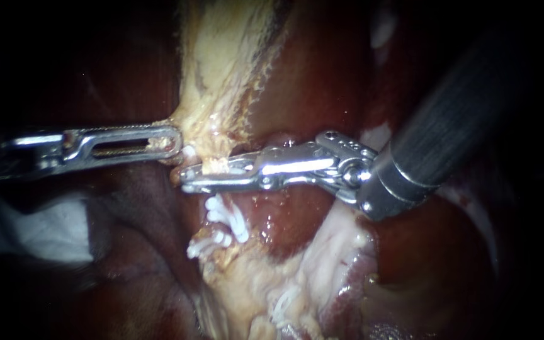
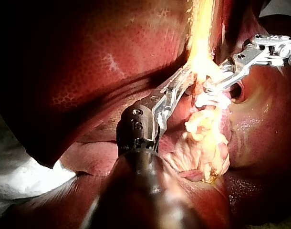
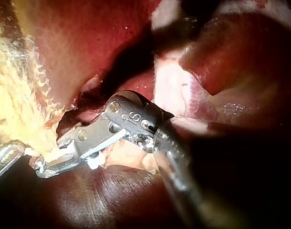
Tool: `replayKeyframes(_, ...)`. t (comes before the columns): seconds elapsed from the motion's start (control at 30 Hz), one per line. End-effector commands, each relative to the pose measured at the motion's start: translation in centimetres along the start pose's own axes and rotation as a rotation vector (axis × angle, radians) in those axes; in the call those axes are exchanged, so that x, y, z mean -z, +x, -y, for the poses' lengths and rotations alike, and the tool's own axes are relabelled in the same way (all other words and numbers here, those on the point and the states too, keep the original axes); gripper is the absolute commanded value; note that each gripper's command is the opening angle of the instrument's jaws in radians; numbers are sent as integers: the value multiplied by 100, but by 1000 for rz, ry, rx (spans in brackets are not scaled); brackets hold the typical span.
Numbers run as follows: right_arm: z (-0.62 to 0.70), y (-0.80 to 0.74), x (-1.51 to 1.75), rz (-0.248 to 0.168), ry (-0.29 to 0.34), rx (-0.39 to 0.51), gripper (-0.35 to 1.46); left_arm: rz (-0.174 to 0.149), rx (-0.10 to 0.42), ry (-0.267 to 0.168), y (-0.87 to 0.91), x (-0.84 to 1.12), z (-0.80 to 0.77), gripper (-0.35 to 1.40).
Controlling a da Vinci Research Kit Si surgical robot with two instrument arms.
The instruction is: Going back third clip right tube
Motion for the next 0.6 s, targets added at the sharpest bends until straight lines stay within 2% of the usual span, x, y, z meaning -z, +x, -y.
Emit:
replayKeyframes(0.03, 0, 0, 0, 0, 0, 0, -35, 0, 0, 0, 0, 0, 0, -35)
replayKeyframes(0.27, -2, -1, 1, -2, -7, 1, -35, 0, 0, 0, 0, 0, 0, -35)
replayKeyframes(0.43, -4, -2, 1, -6, -17, 2, 21, 0, 0, -1, 1, 0, 1, -35)
replayKeyframes(0.5, -4, -2, 1, -11, -28, 2, 35, 0, 0, -1, 1, 0, 1, -35)
replayKeyframes(0.6, -4, -2, 1, -25, -61, 3, 47, 0, 0, -1, 1, 0, 1, -35)
